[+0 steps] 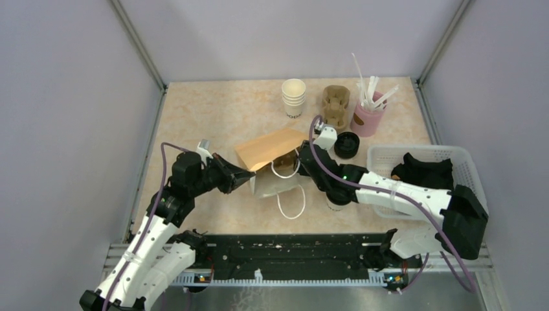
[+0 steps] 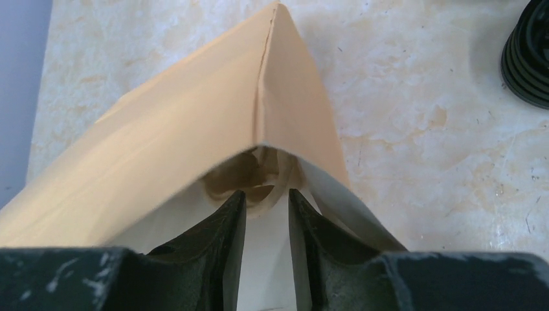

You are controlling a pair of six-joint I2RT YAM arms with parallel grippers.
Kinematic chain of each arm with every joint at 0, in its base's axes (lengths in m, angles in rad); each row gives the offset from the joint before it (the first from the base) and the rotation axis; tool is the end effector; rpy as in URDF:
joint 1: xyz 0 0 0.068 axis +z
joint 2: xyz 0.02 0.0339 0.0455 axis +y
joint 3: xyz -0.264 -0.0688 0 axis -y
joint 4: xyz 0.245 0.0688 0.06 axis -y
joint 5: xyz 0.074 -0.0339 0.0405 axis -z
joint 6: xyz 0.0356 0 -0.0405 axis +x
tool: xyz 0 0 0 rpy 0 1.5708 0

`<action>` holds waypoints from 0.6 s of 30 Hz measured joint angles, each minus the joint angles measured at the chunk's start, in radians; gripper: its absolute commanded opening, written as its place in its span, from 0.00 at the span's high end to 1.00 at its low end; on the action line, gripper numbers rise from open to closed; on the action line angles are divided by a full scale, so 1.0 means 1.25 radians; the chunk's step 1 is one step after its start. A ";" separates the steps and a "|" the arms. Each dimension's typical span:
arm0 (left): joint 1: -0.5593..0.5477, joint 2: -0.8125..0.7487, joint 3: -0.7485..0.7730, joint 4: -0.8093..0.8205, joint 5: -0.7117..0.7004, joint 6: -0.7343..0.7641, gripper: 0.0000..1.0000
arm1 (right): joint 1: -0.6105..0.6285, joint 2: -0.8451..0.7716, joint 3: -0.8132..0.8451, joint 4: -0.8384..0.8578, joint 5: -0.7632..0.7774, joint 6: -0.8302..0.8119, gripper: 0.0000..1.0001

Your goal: Pack the takeout coffee

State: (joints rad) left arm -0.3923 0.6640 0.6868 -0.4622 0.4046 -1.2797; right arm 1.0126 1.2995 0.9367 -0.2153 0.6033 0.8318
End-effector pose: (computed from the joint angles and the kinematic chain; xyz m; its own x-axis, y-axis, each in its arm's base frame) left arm 0.1353 -0.0712 0.2964 -0.7648 -0.6365 -0.0993 -0.1812 0.3605 -0.9150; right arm 0.1687 0.2320 0.2805 -0.5252 0.3081 -0.7932 -0.0870 0.9078 0.4102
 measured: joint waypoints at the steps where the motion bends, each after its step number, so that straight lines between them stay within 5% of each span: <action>1: 0.000 0.000 0.000 0.002 -0.001 0.000 1.00 | 0.000 0.012 0.000 0.009 0.008 0.002 0.68; 18: 0.000 -0.009 -0.016 0.048 0.020 -0.001 1.00 | -0.001 0.073 -0.001 0.050 0.071 0.060 0.65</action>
State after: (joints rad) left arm -0.3920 0.6525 0.6670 -0.4023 0.4297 -1.2804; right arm 1.0115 1.3911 0.9360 -0.1524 0.6926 0.9066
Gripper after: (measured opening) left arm 0.005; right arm 0.346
